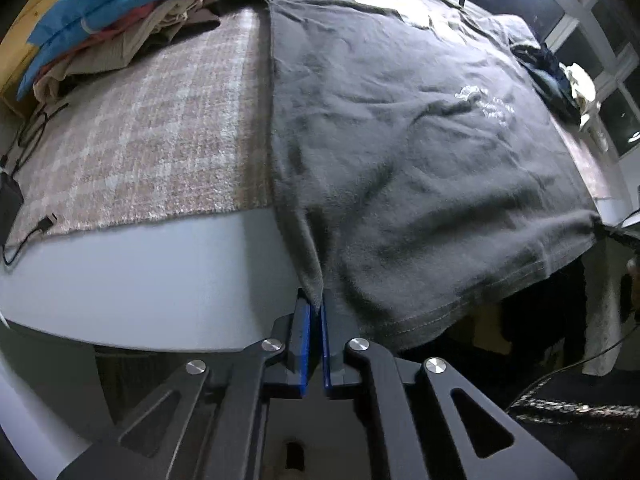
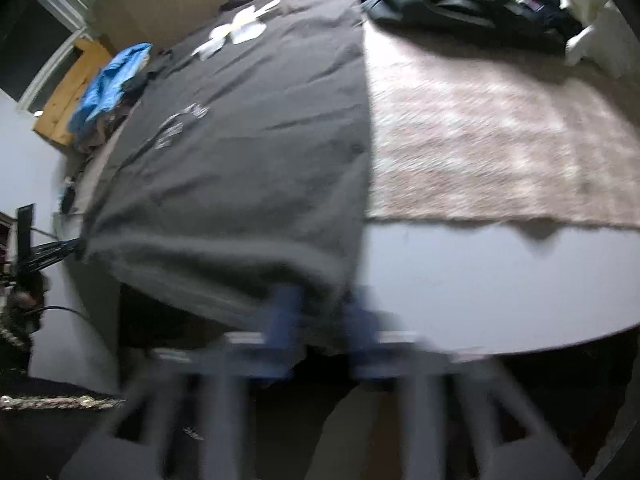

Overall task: Fold clothes
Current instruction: 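Pinch the hem with both grippers and pull it straight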

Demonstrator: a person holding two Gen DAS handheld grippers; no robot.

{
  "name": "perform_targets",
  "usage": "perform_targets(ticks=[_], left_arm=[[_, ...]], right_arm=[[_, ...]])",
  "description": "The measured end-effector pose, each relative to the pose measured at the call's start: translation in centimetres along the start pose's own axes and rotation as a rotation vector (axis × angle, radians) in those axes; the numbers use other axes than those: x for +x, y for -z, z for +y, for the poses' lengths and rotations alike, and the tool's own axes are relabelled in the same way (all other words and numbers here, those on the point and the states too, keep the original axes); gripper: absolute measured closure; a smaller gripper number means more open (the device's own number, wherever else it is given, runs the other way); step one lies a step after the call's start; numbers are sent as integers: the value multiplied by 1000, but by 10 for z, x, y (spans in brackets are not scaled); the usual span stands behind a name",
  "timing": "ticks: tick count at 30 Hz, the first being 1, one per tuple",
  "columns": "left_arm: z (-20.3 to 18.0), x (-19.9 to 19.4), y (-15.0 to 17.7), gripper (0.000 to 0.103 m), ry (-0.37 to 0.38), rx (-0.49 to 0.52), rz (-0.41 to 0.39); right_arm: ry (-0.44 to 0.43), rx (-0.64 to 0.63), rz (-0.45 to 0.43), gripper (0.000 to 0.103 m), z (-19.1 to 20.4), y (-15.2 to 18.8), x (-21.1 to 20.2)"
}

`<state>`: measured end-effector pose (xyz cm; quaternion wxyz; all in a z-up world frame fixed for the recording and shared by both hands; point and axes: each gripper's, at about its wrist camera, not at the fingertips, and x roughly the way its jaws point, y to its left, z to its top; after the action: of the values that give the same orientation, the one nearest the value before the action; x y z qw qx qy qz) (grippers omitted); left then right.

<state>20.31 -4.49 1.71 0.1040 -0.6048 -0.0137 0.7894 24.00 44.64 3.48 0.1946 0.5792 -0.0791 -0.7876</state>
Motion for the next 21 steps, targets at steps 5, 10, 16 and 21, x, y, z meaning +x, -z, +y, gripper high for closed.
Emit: perform_targets(ticks=[5, 10, 16, 21], left_arm=[[4, -33, 5, 100, 50, -16, -60], [13, -2, 3, 99, 18, -3, 25], [17, -18, 0, 91, -20, 8, 10], [32, -57, -24, 82, 21, -42, -136]], right_arm=[[-86, 12, -53, 100, 0, -8, -36], [58, -62, 55, 100, 5, -5, -11], [158, -115, 169, 91, 26, -13, -13], [126, -231, 30, 71, 78, -79, -80]])
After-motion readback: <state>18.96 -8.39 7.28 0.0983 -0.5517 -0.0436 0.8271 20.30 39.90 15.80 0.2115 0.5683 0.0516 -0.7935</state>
